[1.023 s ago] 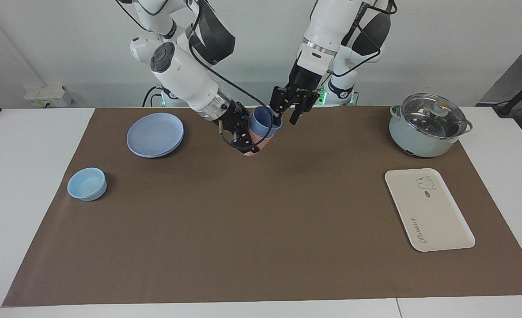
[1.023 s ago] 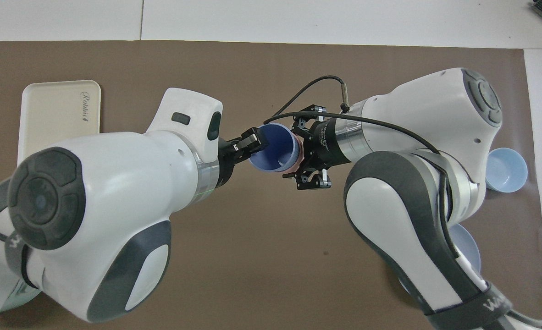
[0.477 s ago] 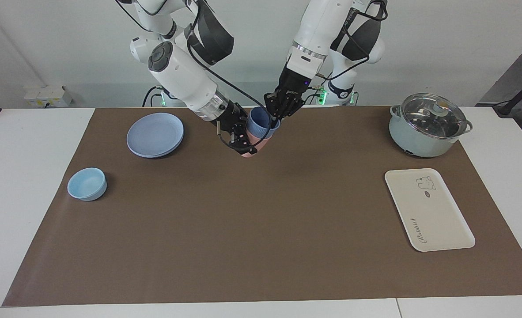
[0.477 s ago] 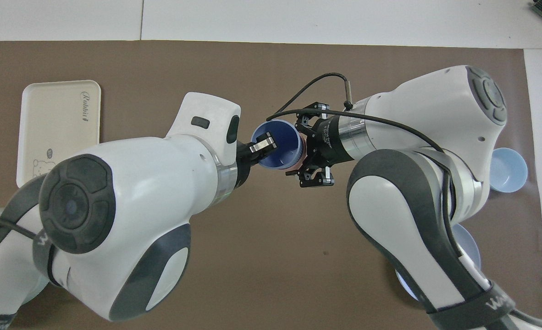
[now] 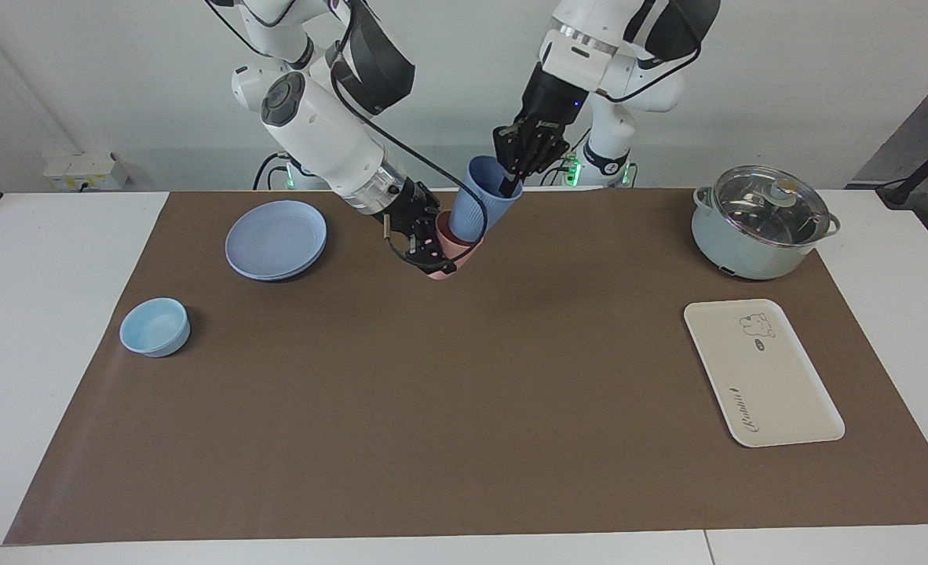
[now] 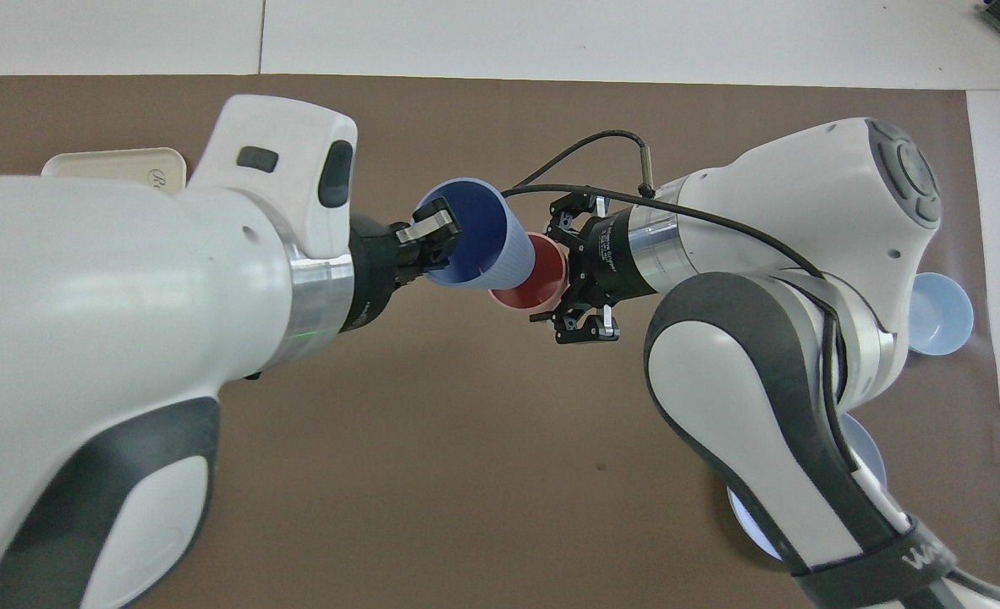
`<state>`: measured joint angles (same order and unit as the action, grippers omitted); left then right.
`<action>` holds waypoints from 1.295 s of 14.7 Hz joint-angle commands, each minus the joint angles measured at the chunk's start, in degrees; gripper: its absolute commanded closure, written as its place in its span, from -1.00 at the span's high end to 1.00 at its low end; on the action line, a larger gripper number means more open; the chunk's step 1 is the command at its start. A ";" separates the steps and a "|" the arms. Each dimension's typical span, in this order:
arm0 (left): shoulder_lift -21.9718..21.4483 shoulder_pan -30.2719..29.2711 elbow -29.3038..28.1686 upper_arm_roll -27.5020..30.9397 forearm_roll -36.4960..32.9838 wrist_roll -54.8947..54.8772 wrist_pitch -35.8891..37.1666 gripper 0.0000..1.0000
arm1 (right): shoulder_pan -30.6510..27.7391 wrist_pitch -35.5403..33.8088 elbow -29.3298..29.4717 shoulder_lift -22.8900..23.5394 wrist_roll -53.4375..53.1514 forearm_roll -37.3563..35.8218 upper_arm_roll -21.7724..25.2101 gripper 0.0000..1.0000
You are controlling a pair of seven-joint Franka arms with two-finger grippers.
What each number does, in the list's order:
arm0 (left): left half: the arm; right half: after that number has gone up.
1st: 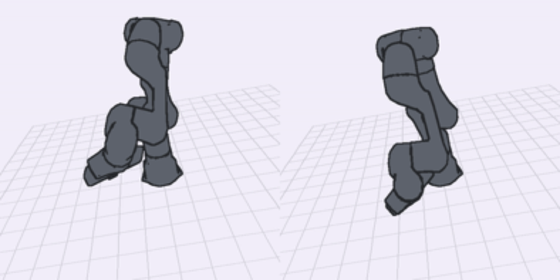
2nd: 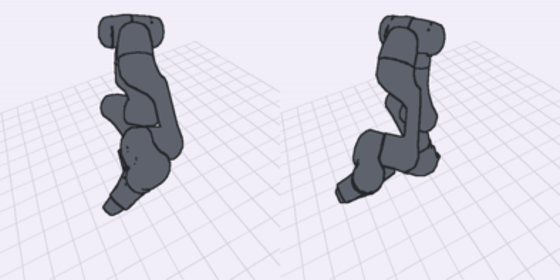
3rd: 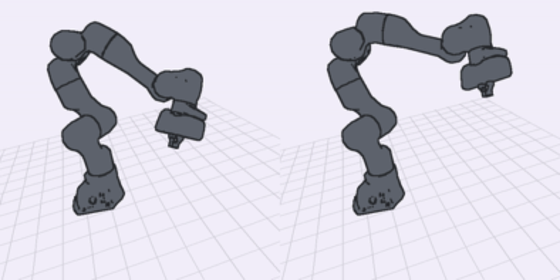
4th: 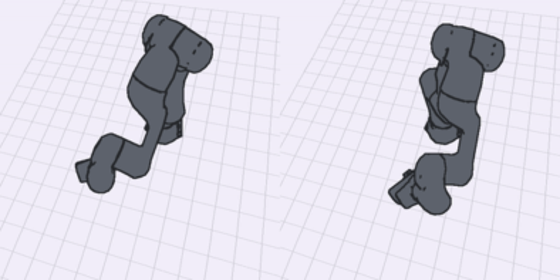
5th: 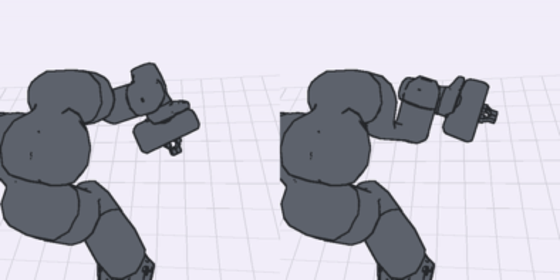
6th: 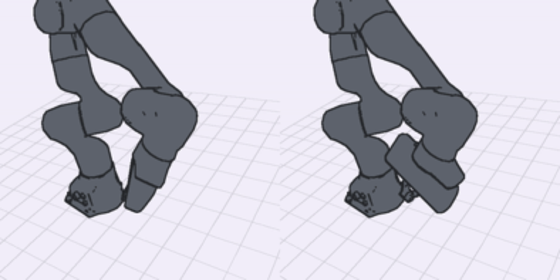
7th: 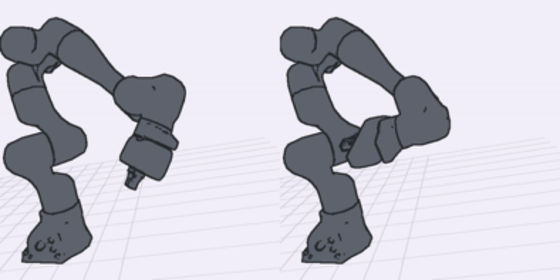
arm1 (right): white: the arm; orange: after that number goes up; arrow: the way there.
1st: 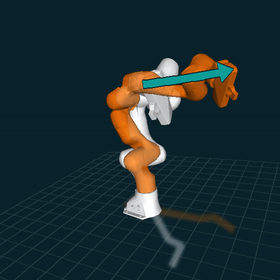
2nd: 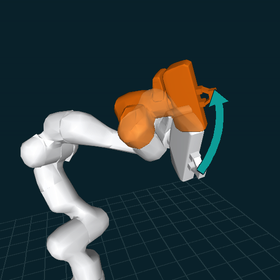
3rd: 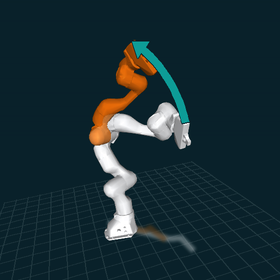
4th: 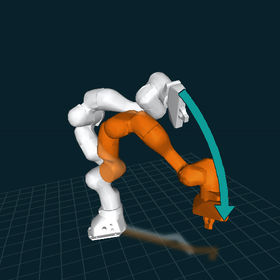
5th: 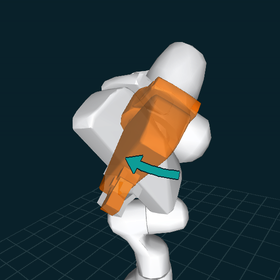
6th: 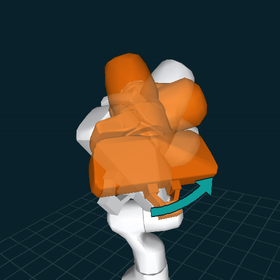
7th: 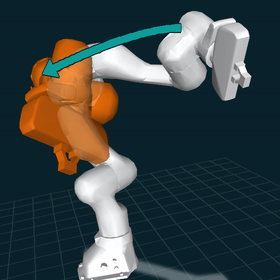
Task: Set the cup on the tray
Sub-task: 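Pull the blue cup out with the left gripper while the right gripper holds, then lower the blue cup onto the tray while the right gripper withdraws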
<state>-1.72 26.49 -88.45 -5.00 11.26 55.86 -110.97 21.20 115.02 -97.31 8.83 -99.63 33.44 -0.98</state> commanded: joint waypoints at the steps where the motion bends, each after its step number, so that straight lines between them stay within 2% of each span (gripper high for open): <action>1: 0.14 -5.72 3.20 -0.19 0.96 -1.02 4.97 -1.00 | -1.59 -0.94 -0.33 -0.31 -0.22 -1.01 -0.16 -1.00; 3: -1.52 -9.68 0.67 0.16 0.96 -6.52 4.80 -1.00 | -3.60 -1.03 -0.68 -0.39 1.53 -0.40 -0.25 -1.00; 5: -3.11 -17.04 -5.21 0.43 1.05 -17.22 4.02 -1.00 | -6.24 -1.38 -1.82 -0.57 3.55 2.31 -0.25 -1.00; 7: -4.60 -26.00 -13.90 0.43 1.05 -30.92 -1.41 -1.00 | -11.24 -2.95 -4.10 -1.09 8.55 6.36 -0.25 -1.00; 8: -4.00 -29.70 -16.12 0.43 1.05 -36.82 -4.22 -1.00 | -13.35 -5.14 -4.20 -1.18 10.49 6.55 -0.16 -1.00; 11: 3.36 -38.42 -18.07 0.43 1.05 -50.81 -12.04 -1.00 | -20.29 -7.35 -7.44 -1.36 19.69 8.99 -0.25 -1.00; 13: 8.47 -40.63 -18.25 0.51 0.96 -54.19 -17.76 -1.00 | -23.99 -9.20 -9.20 -1.19 26.82 9.71 -0.16 -1.00; 16: 10.15 -45.11 -22.28 0.60 0.87 -59.35 -23.83 -1.00 | -28.30 -9.73 -11.66 -0.14 34.47 9.80 -0.16 -1.00; 19: 14.80 -45.38 -22.73 0.69 0.78 -61.31 -28.40 -1.00 | -30.77 -7.46 -12.11 4.42 40.99 13.74 -0.07 -1.00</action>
<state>11.78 -18.36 -109.90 -3.64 11.37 -3.76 -135.58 -8.06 105.89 -109.02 10.56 -63.15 43.95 -0.38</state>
